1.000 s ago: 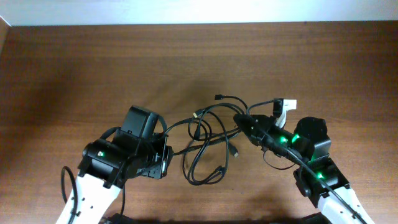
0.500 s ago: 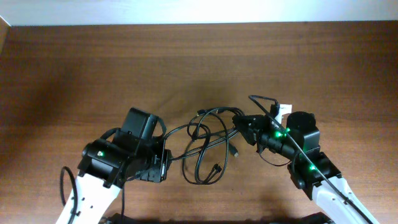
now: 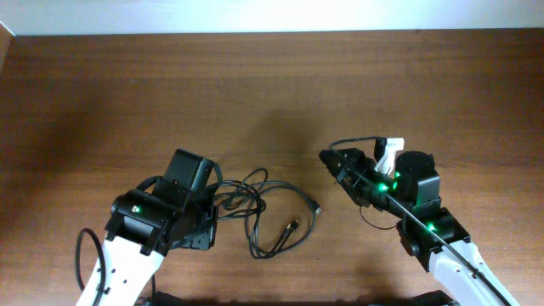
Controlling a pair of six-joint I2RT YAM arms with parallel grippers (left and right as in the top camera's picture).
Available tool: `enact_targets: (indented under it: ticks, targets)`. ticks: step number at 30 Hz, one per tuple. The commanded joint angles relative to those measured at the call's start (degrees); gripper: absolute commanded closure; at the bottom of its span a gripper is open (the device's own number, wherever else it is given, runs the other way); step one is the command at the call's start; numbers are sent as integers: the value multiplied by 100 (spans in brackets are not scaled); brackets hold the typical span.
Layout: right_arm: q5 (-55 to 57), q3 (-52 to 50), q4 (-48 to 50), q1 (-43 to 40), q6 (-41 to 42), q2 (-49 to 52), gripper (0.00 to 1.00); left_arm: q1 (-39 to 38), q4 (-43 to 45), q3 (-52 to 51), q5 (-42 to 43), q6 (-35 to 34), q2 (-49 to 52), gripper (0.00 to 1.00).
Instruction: Untangle cables
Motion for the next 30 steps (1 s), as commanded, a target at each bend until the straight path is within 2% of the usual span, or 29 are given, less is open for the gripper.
enact_targets:
  ticks: [1, 5, 8, 11, 12, 17, 18, 26, 30]
  targets:
    - [-264, 61, 2, -11, -807, 20, 11, 35, 284, -15, -345, 763, -7, 100]
    - [-688, 63, 262, -11, -1602, 20, 11, 35, 1062, -15, -376, 2426, -7, 100]
    - [-1484, 63, 750, -11, -2601, 20, 6, 35, 1598, -15, -304, 3613, -7, 100]
    - [-2186, 63, 927, -11, -3497, 20, 1, 35, 1982, -15, 245, 4924, -7, 100]
    - [-2415, 63, 890, -11, -3921, 20, 1, 35, 2179, -15, 586, 5571, -7, 100]
    - [-2509, 63, 841, -11, -4131, 20, 1, 35, 2555, -15, 1572, 7479, -7, 100]
    - [-2509, 63, 824, -11, -4218, 20, 1, 35, 2599, -15, 1692, 7678, -7, 100]
    - [-2153, 63, 498, -11, -4249, 24, 2, 37, 2673, -13, 1733, 7709, -9, 100]
    - [-1971, 63, 216, -11, -4531, 26, 2, 37, 2852, -13, 1759, 7705, -9, 100]
